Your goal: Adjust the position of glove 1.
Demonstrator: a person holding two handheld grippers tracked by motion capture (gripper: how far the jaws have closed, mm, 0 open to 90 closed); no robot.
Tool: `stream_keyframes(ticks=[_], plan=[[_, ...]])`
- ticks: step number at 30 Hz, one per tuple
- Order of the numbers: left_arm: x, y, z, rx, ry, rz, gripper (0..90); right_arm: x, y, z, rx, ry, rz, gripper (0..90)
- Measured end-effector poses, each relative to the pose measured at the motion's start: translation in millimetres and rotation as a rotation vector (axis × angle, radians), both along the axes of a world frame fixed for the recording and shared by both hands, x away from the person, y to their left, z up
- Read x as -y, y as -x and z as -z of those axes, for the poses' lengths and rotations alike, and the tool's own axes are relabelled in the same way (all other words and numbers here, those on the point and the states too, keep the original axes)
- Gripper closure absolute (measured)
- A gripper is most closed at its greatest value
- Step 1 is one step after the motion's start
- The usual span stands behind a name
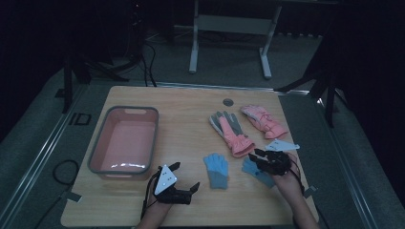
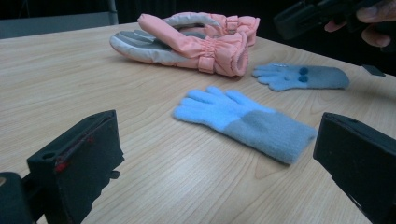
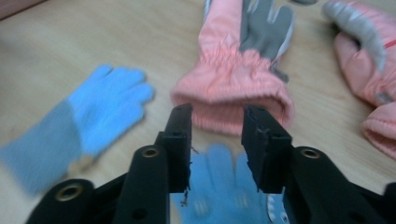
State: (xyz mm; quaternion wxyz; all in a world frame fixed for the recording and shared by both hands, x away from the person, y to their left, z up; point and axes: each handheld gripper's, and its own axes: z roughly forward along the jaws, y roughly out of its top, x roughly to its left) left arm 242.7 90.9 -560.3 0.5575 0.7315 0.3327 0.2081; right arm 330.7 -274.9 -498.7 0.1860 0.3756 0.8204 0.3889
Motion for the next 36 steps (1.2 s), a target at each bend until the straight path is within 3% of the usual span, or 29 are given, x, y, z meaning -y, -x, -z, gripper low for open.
stream_keyframes(ticks=[7, 9, 15, 17, 20, 24, 26, 28, 30, 33, 36], plan=[[0.7, 0.9, 0.0, 0.007, -0.005, -0.001, 1.1, 35.2, -4.6, 9.5, -0.065, 0.035, -0.103, 57.8], [0.7, 0.9, 0.0, 0.007, -0.005, -0.002, 1.1, 39.3, -4.0, 14.5, -0.096, 0.021, -0.12, 57.9], [0.9, 0.9, -0.1, 0.007, -0.009, -0.001, 1.1, 42.9, 0.7, 35.9, -0.118, 0.037, -0.144, 58.8], [0.9, 0.8, 0.0, 0.006, -0.008, -0.001, 1.1, 42.2, 1.2, 42.8, -0.114, 0.07, -0.147, 60.1], [1.0, 0.8, 0.0, 0.007, -0.011, 0.0, 1.1, 45.6, 1.5, 50.5, -0.112, 0.029, -0.146, 65.4], [1.2, 1.1, 0.0, 0.009, -0.011, -0.001, 1.1, 43.1, 3.7, 49.9, -0.099, 0.059, -0.139, 78.5], [1.1, 1.1, 0.0, 0.009, -0.011, -0.002, 1.1, 41.1, 4.3, 49.6, -0.112, 0.049, -0.105, 83.6], [1.0, 1.1, 0.0, 0.009, -0.01, -0.002, 1.1, 40.0, 4.8, 47.5, -0.146, 0.021, -0.038, 85.5], [1.0, 1.0, 0.0, 0.008, -0.009, -0.003, 1.1, 35.1, 10.5, 40.6, -0.123, 0.042, 0.023, 86.3], [1.0, 1.0, -0.1, 0.008, -0.01, -0.004, 1.1, 28.2, 22.5, 20.5, -0.089, 0.017, 0.156, 86.6], [1.3, 1.4, 0.0, 0.013, -0.012, -0.005, 1.1, 21.8, 34.4, 2.0, -0.038, 0.02, 0.254, 86.8]])
